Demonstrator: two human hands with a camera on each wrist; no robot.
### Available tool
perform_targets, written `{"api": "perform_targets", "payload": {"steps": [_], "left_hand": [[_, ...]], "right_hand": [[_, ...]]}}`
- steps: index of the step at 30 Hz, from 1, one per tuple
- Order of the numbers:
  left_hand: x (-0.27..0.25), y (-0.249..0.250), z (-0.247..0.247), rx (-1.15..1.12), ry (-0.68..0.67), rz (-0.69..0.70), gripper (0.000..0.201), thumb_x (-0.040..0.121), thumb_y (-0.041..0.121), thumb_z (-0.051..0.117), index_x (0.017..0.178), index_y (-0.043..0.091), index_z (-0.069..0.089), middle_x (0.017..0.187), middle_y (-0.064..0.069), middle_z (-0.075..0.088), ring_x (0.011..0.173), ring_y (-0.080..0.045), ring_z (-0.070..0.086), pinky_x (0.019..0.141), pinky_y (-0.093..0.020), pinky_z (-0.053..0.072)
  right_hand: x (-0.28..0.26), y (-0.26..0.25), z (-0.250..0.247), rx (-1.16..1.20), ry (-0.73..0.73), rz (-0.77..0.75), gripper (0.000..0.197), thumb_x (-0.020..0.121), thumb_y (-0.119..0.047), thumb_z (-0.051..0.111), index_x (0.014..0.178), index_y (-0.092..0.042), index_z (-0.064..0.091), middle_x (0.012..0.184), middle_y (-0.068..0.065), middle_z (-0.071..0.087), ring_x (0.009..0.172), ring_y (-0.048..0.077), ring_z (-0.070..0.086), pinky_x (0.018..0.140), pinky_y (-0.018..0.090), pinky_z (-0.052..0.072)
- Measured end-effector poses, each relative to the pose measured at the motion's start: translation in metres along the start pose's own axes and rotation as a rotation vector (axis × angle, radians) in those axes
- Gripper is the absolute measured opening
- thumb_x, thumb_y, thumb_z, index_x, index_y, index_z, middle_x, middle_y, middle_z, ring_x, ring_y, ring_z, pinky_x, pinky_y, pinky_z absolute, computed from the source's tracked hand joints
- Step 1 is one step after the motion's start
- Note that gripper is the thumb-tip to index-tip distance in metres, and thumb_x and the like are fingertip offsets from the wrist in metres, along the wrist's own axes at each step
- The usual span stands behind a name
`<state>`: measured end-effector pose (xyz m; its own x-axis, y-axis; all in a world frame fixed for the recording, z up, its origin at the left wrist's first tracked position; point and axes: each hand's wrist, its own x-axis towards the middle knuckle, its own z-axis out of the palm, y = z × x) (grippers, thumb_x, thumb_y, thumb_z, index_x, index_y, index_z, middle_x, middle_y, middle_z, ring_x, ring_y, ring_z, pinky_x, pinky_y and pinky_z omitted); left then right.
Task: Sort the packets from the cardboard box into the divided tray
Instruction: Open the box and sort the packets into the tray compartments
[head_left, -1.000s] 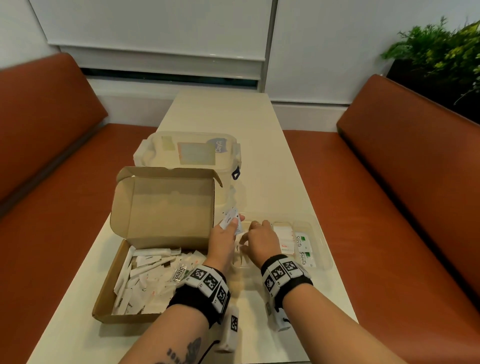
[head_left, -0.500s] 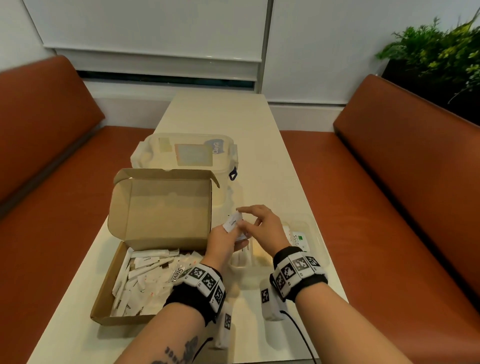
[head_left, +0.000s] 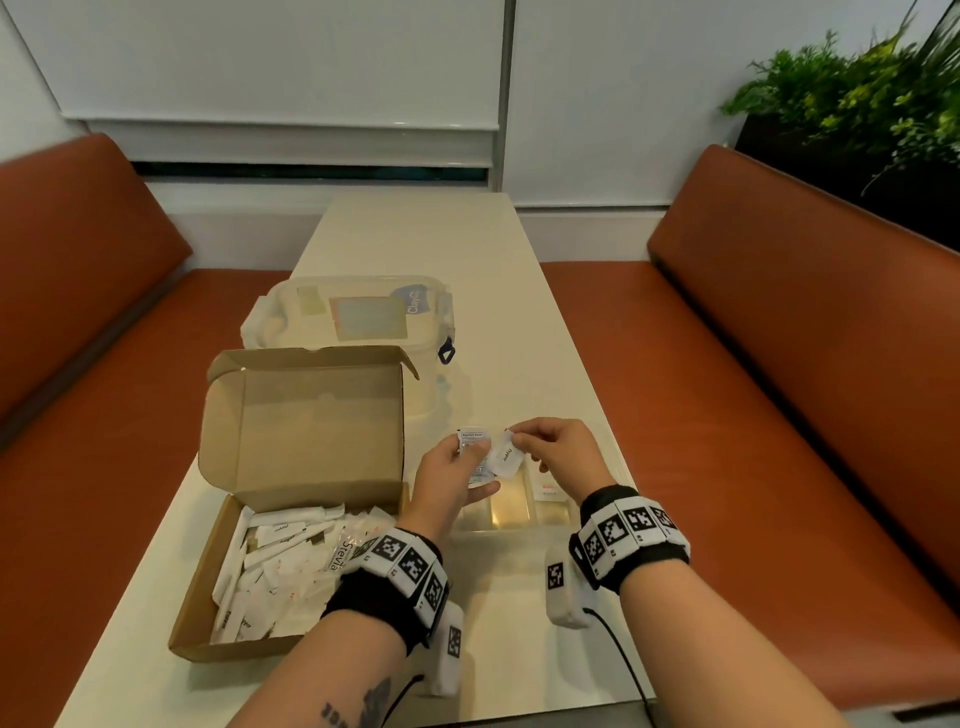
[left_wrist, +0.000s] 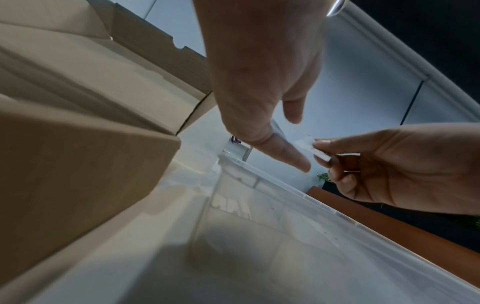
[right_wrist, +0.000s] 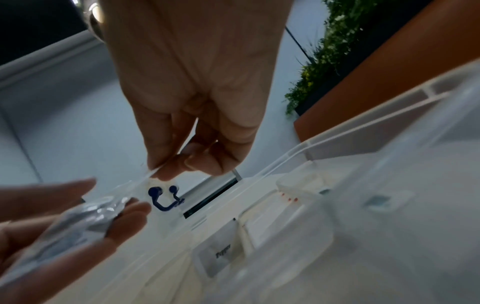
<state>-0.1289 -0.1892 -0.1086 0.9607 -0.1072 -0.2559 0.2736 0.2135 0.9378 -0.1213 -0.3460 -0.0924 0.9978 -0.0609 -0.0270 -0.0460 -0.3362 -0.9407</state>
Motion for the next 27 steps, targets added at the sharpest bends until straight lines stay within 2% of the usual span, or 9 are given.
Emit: {"api": "perform_targets", "payload": {"steps": [3,7,11,15,17,19,21,24,27], "left_hand": [[-0.001,-0.004,0.004,0.024,0.003,0.033,0.022,0.090,0.007,0.060,0.112,0.008,0.062,0.100,-0.008,0.068,0.089,-0.018,0.066,0.066,-0.025,0.059],[0.000,-0.010,0.004,-0.044,0.076,0.073,0.016,0.090,0.004,0.060,0.105,0.009,0.063,0.101,-0.010,0.068,0.093,-0.021,0.067,0.066,-0.024,0.058],[0.001,-0.017,-0.003,-0.064,0.119,0.108,0.017,0.095,0.012,0.054,0.110,0.009,0.062,0.103,-0.006,0.067,0.096,-0.017,0.066,0.071,-0.026,0.058],[0.002,-0.023,-0.010,-0.137,0.178,0.099,0.017,0.100,0.017,0.043,0.104,0.021,0.060,0.104,-0.001,0.067,0.098,-0.012,0.065,0.072,-0.023,0.056],[0.003,-0.026,-0.012,-0.157,0.207,0.102,0.018,0.100,0.018,0.044,0.104,0.021,0.061,0.105,0.000,0.064,0.099,-0.011,0.063,0.072,-0.021,0.055],[0.003,-0.028,-0.013,-0.151,0.221,0.110,0.017,0.099,0.019,0.046,0.101,0.023,0.062,0.105,-0.001,0.063,0.097,-0.012,0.063,0.073,-0.020,0.056],[0.004,-0.029,-0.012,-0.149,0.220,0.101,0.018,0.099,0.019,0.046,0.099,0.023,0.064,0.103,-0.002,0.063,0.095,-0.013,0.064,0.071,-0.020,0.056],[0.007,-0.028,-0.014,-0.202,0.220,0.073,0.020,0.099,0.016,0.045,0.109,0.012,0.063,0.105,-0.006,0.063,0.095,-0.017,0.066,0.067,-0.018,0.057],[0.009,-0.028,-0.017,-0.215,0.209,0.060,0.020,0.099,0.014,0.045,0.109,0.008,0.061,0.106,-0.008,0.063,0.102,-0.023,0.064,0.065,-0.018,0.057]], "right_hand": [[0.000,-0.005,0.001,-0.041,-0.031,-0.025,0.014,0.086,-0.011,0.065,0.097,-0.010,0.072,0.071,-0.010,0.064,0.056,-0.007,0.055,0.051,0.003,0.040],[-0.002,-0.005,0.006,-0.014,-0.012,0.075,0.019,0.080,-0.025,0.073,0.094,-0.013,0.066,0.074,-0.002,0.065,0.060,0.008,0.056,0.050,0.015,0.042],[-0.004,-0.002,0.012,-0.053,-0.060,0.108,0.013,0.079,-0.017,0.074,0.074,-0.016,0.062,0.070,-0.001,0.063,0.055,0.009,0.055,0.048,0.015,0.042],[0.010,-0.013,0.003,-0.131,0.038,0.102,0.002,0.084,-0.009,0.067,0.085,-0.009,0.065,0.069,0.004,0.065,0.047,0.007,0.057,0.045,0.015,0.047],[0.021,-0.020,-0.002,-0.356,0.038,0.058,0.009,0.086,-0.007,0.062,0.089,-0.007,0.070,0.071,0.007,0.067,0.051,0.011,0.059,0.053,0.021,0.053],[0.033,-0.026,-0.002,-0.584,-0.041,0.040,0.016,0.087,-0.004,0.058,0.092,-0.006,0.073,0.083,0.012,0.071,0.065,0.017,0.061,0.070,0.030,0.057],[0.042,-0.028,0.004,-0.756,-0.138,0.043,0.020,0.087,-0.002,0.057,0.097,-0.006,0.074,0.095,0.013,0.071,0.080,0.022,0.064,0.081,0.032,0.056],[0.052,-0.028,0.019,-0.952,-0.223,0.055,0.020,0.088,-0.006,0.059,0.103,-0.004,0.071,0.107,0.014,0.068,0.098,0.027,0.065,0.088,0.033,0.053],[0.057,-0.025,0.030,-1.063,-0.249,0.040,0.021,0.090,-0.006,0.056,0.107,-0.002,0.067,0.111,0.015,0.066,0.102,0.029,0.062,0.088,0.033,0.052]]}}
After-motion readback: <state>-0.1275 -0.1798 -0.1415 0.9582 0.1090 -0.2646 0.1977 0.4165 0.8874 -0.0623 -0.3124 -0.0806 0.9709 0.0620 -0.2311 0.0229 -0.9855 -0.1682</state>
